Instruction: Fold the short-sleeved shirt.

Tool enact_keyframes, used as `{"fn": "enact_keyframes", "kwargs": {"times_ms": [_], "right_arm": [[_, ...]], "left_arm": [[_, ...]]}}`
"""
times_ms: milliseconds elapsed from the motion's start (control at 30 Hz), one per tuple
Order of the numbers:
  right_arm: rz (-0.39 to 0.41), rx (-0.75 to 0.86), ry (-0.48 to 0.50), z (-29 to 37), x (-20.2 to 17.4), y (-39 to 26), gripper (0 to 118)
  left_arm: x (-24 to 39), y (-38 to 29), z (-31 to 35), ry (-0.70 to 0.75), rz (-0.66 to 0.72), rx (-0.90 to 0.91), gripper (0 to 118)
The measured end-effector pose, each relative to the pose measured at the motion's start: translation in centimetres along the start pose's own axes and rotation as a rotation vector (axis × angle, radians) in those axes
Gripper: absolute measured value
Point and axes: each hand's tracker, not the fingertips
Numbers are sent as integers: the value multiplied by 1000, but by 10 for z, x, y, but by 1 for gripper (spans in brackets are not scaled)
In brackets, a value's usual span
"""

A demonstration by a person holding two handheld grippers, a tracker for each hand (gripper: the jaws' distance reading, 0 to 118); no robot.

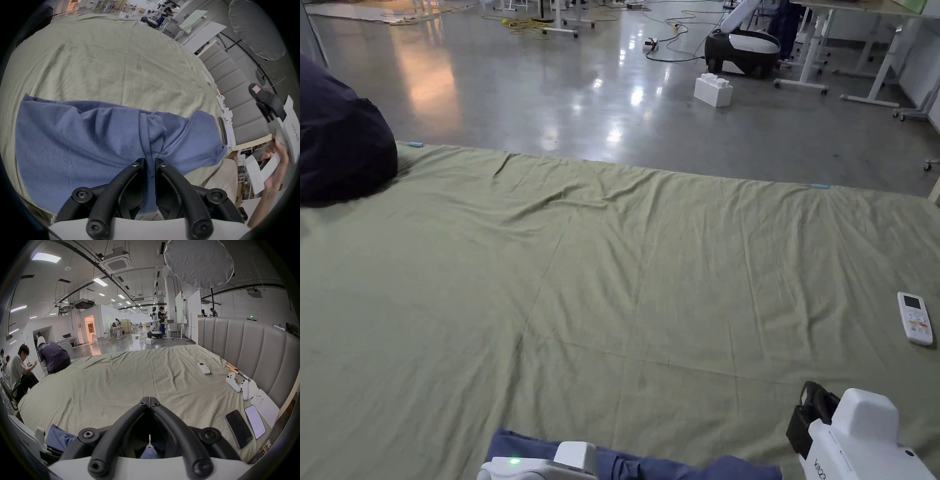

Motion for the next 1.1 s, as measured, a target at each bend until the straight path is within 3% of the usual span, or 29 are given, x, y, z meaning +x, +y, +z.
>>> {"fn": "enact_keyframes", "kwargs": {"times_ms": [133, 267, 300, 333, 367, 400, 433, 667, 933, 1033, 1100], "right_arm": [[-6, -6, 0, -1, -3, 0, 0], [3, 1, 11, -1, -6, 3, 0], [4, 3, 12, -1, -6, 4, 0], [5, 6, 15, -1, -6, 5, 0], [6, 9, 17, -1, -6, 6, 0], [6, 11, 17, -1, -7, 7, 0], [7, 13, 17, -1, -6, 7, 0], [-6, 21, 21, -2, -7, 9, 0], [2, 39, 37, -3, -14, 13, 0], [29, 48, 34, -1, -18, 14, 0], [33, 49, 35, -1, -19, 13, 0]], "left_arm": [[-2, 2, 2, -1, 9, -2, 13], [-13, 13, 38, -98, -15, 19, 15], [-17, 16, 50, -115, -24, 43, 22], [-24, 20, 65, -122, -36, 77, 39], [-32, 23, 78, -121, -43, 109, 65], [-40, 26, 90, -113, -41, 132, 80], [-50, 29, 101, -98, -35, 157, 87], [-134, 34, 128, 16, 57, 221, 88], [-201, 12, 78, -162, 284, 84, 88], [-204, 3, 77, -250, 248, 189, 88], [-207, 4, 73, -316, 301, 186, 88]]}}
